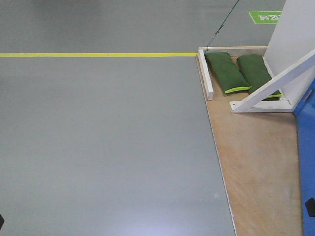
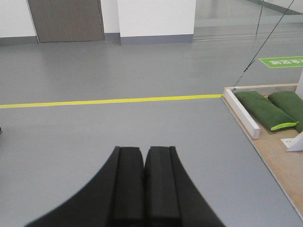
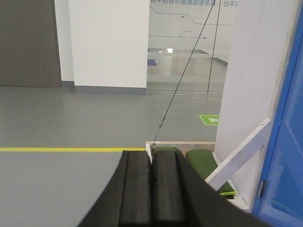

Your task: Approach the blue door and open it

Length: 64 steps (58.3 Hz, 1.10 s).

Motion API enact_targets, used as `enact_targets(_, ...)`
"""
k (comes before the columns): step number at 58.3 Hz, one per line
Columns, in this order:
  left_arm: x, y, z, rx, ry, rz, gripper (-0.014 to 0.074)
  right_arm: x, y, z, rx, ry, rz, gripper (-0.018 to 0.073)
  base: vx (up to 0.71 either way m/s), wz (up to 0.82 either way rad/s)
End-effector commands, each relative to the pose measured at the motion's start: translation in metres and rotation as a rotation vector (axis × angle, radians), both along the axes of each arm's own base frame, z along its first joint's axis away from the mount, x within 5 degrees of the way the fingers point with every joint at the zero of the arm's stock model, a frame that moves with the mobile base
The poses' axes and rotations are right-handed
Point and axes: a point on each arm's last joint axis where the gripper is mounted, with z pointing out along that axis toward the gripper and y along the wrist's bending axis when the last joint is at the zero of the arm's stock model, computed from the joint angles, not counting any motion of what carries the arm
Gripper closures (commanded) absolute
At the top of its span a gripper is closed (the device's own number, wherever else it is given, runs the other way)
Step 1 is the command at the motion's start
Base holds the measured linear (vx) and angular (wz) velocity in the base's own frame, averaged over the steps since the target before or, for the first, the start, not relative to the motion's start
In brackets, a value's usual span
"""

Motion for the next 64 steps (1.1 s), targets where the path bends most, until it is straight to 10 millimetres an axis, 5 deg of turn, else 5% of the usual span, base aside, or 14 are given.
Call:
enact_targets(1, -0.001, -0.001, 0.017, -0.009, -0.121, -0.006, 0.0524, -0.001, -0.001, 0.007, -0.022, -0.091, -0.009, 0.0547, 0.07, 0.04)
enact_targets(30, -0.001, -0.001, 0.017, -0.009, -0.121, -0.006, 0.0524, -0.001, -0.001, 0.007, -0.022, -0.09, -0.009, 0.0547, 0.03, 0.01)
enact_targets(37, -0.001, -0.001, 0.017, -0.009, -0.121, -0.006, 0.0524, -0.004, 0.0, 0.022, -0.016, -0.08, -0.005, 0.0547, 0.0, 0.0)
enact_targets(46, -0.001, -0.001, 0.017, -0.009, -0.121, -0.006, 0.0524, -0.01, 0.002, 0.079, -0.003, -0.03, 0.009, 0.0547, 0.0, 0.0)
enact_targets(64, -0.001, -0.001, 0.017, -0.009, -0.121, -0.006, 0.0524, 0.019, 0.004, 0.26, 0.052, -0.089, 0.055, 0.0547, 0.0, 0.0)
